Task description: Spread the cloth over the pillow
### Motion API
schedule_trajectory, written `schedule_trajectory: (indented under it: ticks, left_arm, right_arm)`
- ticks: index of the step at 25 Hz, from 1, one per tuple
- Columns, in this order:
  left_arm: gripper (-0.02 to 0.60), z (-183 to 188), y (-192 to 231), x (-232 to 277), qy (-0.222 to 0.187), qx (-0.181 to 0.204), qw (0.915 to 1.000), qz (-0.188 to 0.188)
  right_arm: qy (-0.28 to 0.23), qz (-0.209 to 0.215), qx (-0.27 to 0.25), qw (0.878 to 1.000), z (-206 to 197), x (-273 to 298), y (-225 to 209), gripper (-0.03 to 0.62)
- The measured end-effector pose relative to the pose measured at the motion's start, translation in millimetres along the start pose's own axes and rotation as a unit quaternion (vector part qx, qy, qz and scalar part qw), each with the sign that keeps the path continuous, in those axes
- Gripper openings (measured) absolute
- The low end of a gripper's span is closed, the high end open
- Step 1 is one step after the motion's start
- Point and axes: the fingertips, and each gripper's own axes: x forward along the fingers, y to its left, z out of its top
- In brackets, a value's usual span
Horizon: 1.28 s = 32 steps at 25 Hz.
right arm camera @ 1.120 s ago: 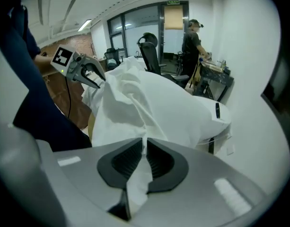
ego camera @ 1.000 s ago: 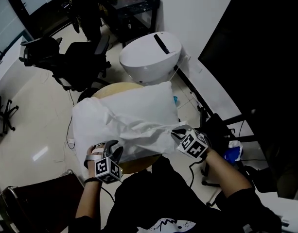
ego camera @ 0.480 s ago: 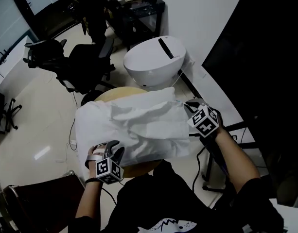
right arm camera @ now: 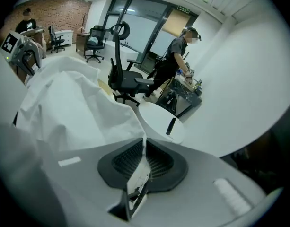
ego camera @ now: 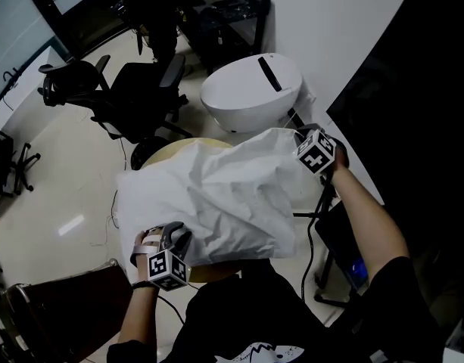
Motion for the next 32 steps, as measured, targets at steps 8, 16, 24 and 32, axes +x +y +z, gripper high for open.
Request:
schedule_trajectory:
  ticks: [8,16,24,32]
  left_arm:
    - [0.120,-6,2,12,0.035,-0.034,0.9987,-0.014]
    - [0.123,-6,5,22,0.061,-0.059,0.9962,-0.021]
    - [0.123,-14,3,32,0.082,-0.067,0.9940,-0.027]
    - [0.123,-2,17,11,0.071,-0.084,0.9924,-0.056]
  right_arm:
    - [0.037,0.020,-0.025,0.999,-2,91,-39,0.031]
    - [0.087,0.071,-0.042,0.993,-23,173,-45,0.031]
    - [0.104,0.135,-0.035,0.985,-40,225,6,0.032]
    - [0.043,0.152,0.029,0.987,-20,190,7,0.107]
